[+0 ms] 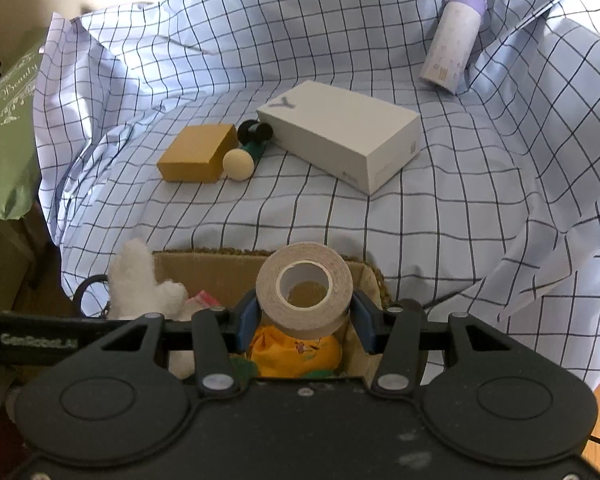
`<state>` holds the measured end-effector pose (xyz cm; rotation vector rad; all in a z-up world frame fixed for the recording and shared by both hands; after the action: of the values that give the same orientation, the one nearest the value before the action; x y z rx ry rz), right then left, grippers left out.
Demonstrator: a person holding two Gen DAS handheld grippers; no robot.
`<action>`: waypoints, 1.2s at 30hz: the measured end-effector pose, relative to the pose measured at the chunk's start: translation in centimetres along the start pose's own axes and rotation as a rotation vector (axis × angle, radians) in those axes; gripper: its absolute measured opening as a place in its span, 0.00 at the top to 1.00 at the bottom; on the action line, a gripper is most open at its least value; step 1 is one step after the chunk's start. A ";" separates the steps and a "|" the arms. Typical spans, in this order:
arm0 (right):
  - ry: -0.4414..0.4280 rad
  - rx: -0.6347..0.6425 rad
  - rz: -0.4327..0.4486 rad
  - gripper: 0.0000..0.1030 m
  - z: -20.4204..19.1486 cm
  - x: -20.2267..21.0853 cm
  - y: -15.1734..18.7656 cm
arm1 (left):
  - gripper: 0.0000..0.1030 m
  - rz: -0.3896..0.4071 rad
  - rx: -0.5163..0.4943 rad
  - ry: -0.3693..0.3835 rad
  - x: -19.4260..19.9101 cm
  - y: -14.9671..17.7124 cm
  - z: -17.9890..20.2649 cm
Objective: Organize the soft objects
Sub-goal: 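Carry the plush bunny and tape roll with both tools over the wicker basket, then lower both items into the basket and open both grippers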
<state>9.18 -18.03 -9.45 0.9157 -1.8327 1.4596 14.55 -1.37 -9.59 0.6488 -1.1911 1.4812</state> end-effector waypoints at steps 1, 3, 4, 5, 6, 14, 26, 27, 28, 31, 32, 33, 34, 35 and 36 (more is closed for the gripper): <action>-0.001 0.001 -0.006 0.53 0.0 -0.1 0.1 | 0.41 -0.001 -0.003 -0.007 0.1 0.1 0.0; -0.005 0.007 -0.014 0.53 -0.2 -0.2 0.3 | 0.41 -0.006 -0.008 -0.024 0.3 0.5 -0.3; -0.007 0.010 -0.016 0.53 -0.3 -0.2 0.4 | 0.41 -0.008 -0.009 -0.031 0.3 0.6 -0.4; -0.010 0.014 -0.018 0.53 -0.4 -0.3 0.4 | 0.41 -0.011 -0.010 -0.038 0.4 0.7 -0.5; -0.013 0.017 -0.020 0.53 -0.5 -0.3 0.5 | 0.41 -0.015 -0.009 -0.045 0.4 0.8 -0.7; -0.029 0.046 -0.030 0.53 -1.4 -0.3 0.5 | 0.39 -0.045 -0.033 -0.082 0.1 1.5 -1.2; -0.040 0.063 -0.039 0.53 -2.0 -0.6 0.3 | 0.26 -0.022 -0.030 -0.059 0.4 1.1 -0.9; -0.041 0.063 -0.040 0.52 -2.0 -0.6 0.3 | 0.26 -0.020 -0.033 -0.062 0.5 1.1 -0.9; -0.041 0.064 -0.040 0.52 -2.0 -0.7 0.3 | 0.26 -0.019 -0.036 -0.065 0.5 1.2 -0.8; -0.042 0.065 -0.038 0.53 -2.0 -0.7 0.3 | 0.26 -0.011 -0.048 -0.072 0.7 1.2 -0.6; -0.043 0.065 -0.037 0.53 -2.0 -0.7 0.3 | 0.26 -0.010 -0.053 -0.071 0.8 1.3 -0.5; -0.043 0.065 -0.036 0.53 -2.0 -0.7 0.2 | 0.26 -0.009 -0.056 -0.067 0.8 1.3 -0.4; -0.043 0.065 -0.035 0.53 -2.0 -0.7 0.2 | 0.26 -0.008 -0.059 -0.062 0.9 1.3 -0.2; -0.042 0.064 -0.034 0.53 -2.0 -0.7 0.2 | 0.26 -0.007 -0.065 -0.057 1.0 1.3 -0.1; -0.040 0.062 -0.035 0.53 -1.9 -0.7 0.2 | 0.26 -0.005 -0.070 -0.055 1.1 1.3 0.1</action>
<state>9.47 -15.99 -9.75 1.0093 -1.7992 1.4939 13.01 -0.93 -9.03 0.6478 -1.2771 1.4193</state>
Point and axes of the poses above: each gripper's, at about its wrist camera, not at the fingertips, and x roughly against the way its jaws point, z to its right, y to its underside, the point moved 6 cm from there along -x, roughly the way its jaws point, and after that the axes turned 6 degrees about -z, right-handed, at the moved point
